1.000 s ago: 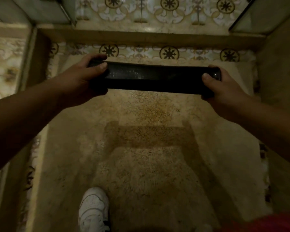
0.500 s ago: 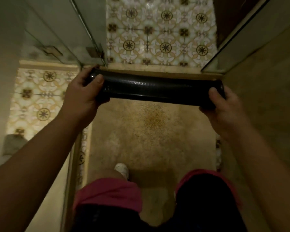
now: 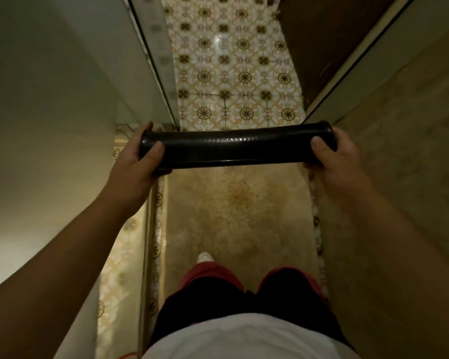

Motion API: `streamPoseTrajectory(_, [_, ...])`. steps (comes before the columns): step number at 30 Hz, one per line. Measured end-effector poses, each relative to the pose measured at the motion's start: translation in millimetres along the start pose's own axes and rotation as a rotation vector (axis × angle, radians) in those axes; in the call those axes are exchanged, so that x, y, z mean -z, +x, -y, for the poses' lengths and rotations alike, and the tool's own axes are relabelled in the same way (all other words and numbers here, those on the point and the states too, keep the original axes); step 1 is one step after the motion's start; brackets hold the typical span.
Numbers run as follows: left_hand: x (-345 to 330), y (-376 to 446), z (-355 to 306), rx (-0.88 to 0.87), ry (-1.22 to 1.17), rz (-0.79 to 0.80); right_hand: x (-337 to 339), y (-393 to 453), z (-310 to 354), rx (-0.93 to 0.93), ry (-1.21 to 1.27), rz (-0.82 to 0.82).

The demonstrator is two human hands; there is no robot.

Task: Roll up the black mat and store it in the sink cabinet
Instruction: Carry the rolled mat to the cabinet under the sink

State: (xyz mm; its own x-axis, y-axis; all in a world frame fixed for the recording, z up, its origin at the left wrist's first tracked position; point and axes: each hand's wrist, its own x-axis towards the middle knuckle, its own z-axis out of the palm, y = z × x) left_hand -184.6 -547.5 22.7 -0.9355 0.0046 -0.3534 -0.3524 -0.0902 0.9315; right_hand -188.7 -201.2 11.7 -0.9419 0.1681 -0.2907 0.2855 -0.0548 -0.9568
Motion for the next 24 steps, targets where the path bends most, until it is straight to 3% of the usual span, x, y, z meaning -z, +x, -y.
streamPoseTrajectory(10, [-22.2,-25.0,-41.0,0.0,-0.138,-0.001,23.9,-35.6,28.3,-0.016,0.048,0.025])
streamPoseTrajectory(24, [-118.9,2.7,-64.3,-0.024,-0.191,-0.083,100.4,37.0,77.2,-0.029,0.101,0.075])
